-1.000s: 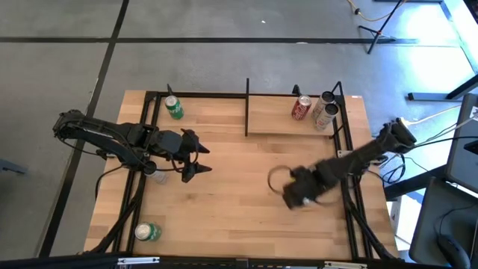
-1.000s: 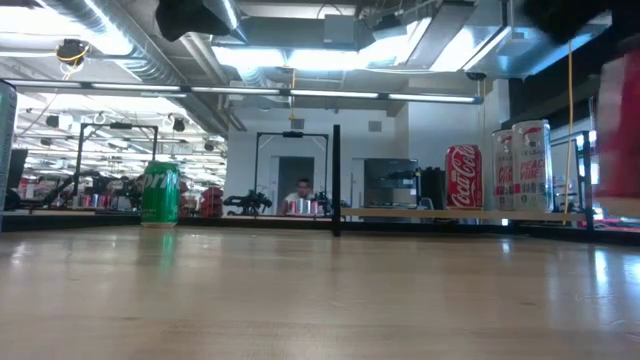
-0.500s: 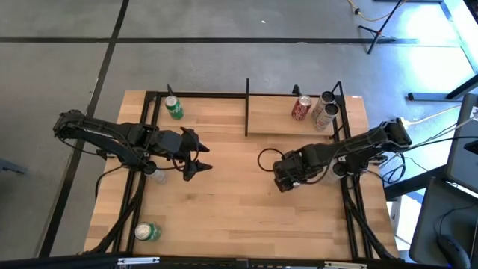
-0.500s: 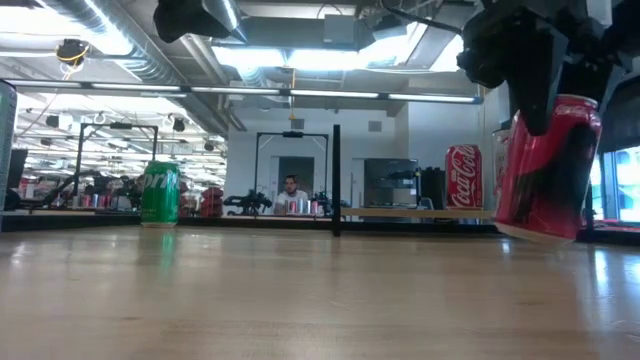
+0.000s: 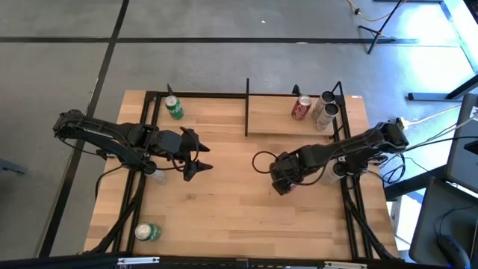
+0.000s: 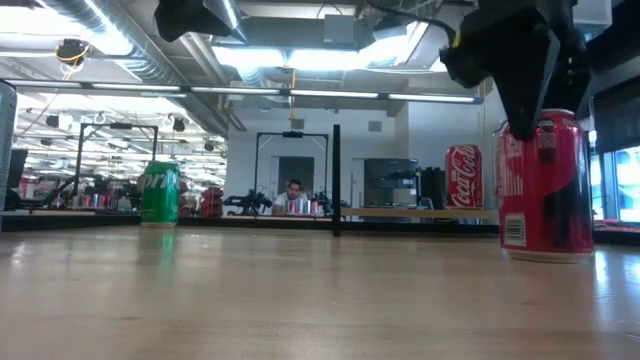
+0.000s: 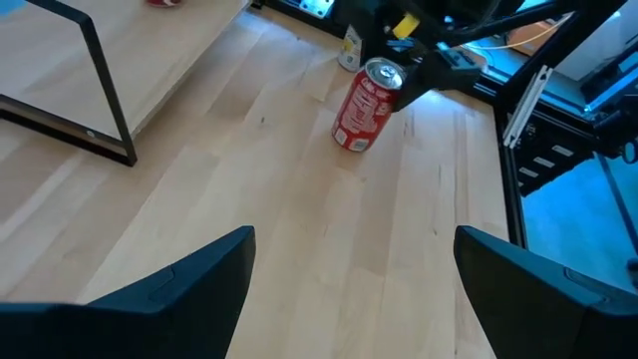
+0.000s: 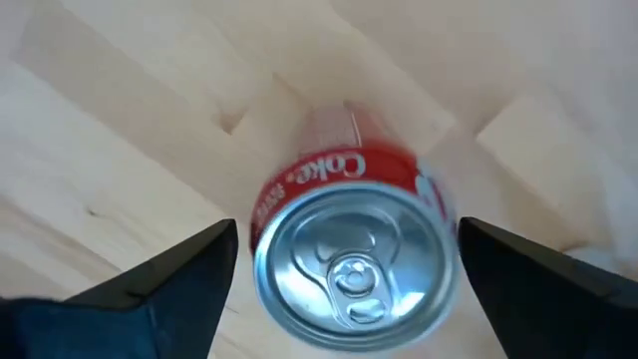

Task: Place canned beverage on shelf
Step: Put the top red soda can on the shelf aligned with the other red soda can

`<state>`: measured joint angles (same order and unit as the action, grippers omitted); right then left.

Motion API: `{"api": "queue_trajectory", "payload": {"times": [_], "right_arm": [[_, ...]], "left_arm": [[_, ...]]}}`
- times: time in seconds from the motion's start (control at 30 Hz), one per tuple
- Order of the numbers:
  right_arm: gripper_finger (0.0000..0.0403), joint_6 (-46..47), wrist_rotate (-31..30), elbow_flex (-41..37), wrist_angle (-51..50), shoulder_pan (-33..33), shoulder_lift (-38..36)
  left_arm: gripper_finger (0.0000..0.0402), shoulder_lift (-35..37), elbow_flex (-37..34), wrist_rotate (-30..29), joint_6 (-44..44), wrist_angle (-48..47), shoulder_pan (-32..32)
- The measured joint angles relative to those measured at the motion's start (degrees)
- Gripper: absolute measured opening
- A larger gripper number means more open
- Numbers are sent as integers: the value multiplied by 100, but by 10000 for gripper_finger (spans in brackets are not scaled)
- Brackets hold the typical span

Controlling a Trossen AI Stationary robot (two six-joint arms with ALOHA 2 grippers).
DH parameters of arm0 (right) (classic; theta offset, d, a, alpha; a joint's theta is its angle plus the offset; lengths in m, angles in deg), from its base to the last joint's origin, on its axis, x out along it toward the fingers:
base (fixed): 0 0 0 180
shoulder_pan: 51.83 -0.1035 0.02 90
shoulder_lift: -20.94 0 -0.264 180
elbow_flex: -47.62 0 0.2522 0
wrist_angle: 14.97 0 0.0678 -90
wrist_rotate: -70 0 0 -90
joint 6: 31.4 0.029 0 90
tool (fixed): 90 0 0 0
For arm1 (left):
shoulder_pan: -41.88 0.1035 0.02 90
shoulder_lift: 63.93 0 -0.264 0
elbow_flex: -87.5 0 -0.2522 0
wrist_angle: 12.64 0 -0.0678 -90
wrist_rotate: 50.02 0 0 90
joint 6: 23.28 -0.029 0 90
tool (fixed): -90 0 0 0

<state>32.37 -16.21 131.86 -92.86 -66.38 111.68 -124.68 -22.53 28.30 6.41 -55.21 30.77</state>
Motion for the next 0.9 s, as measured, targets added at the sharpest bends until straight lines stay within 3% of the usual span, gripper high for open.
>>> {"api": "queue_trajectory", "payload": {"times": [0.37,0.53,0.7,0.9], "right_arm": [[366,-1797,-716,968,-827,-133,-307],[367,-2214,-785,656,-851,-403,-953],[367,-2642,-925,219,-785,-839,-1590],[367,-2973,-998,-177,-772,-1259,-1888]], "left_arm": [[331,-348,1,-393,160,653,-346],[331,-1043,0,-473,432,1538,-484],[331,-2031,30,-619,604,3060,-493],[331,-3147,1046,-764,609,3122,-443]]}}
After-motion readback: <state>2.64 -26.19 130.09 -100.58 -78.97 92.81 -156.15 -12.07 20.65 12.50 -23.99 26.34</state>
